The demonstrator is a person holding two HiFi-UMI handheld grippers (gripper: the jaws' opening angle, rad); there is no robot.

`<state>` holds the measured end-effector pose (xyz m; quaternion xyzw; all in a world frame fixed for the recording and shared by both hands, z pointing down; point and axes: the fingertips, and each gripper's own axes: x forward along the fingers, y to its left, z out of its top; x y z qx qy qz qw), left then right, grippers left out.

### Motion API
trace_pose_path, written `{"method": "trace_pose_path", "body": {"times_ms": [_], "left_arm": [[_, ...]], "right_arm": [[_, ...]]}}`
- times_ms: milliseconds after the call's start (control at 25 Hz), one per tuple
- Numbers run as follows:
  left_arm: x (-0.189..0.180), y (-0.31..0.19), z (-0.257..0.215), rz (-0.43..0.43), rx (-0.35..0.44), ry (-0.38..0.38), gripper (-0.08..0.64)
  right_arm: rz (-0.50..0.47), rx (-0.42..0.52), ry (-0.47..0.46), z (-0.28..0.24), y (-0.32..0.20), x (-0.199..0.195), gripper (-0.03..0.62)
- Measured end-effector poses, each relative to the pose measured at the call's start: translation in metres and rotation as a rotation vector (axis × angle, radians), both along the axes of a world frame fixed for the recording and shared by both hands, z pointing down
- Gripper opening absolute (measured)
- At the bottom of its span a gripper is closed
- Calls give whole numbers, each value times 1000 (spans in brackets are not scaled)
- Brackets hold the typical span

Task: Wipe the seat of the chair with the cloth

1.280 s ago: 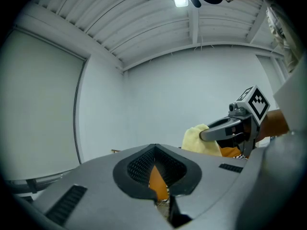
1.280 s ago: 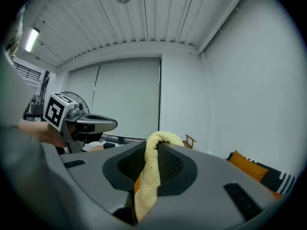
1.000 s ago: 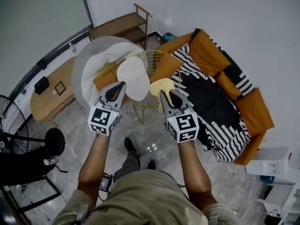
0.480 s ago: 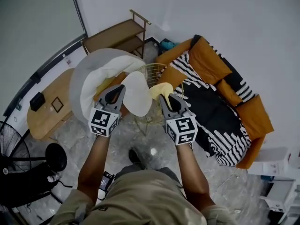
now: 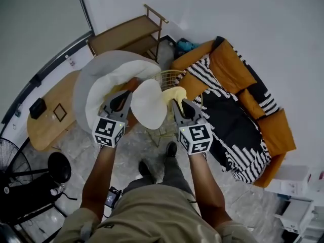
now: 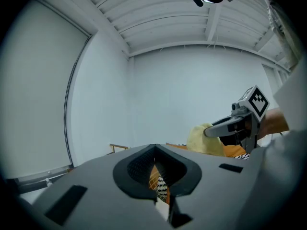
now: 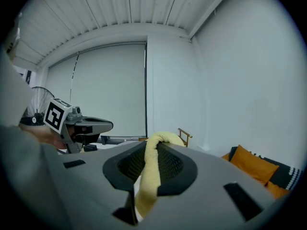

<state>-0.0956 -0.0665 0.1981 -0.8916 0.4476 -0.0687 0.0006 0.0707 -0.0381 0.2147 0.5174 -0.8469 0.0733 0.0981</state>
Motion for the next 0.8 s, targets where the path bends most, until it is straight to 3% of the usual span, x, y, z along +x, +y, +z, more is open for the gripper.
{"method": "trace_pose_path", "body": {"times_ms": [520,800], "left_arm": [[-12,-81,66,-143,-98,-24,15],[-16,-99,131,-199,-142,-47,15]], "right_arm": [[-100,-107,-28,87,-123,-3,61],[-118,-153,-52,160,-167,-3,61]]}}
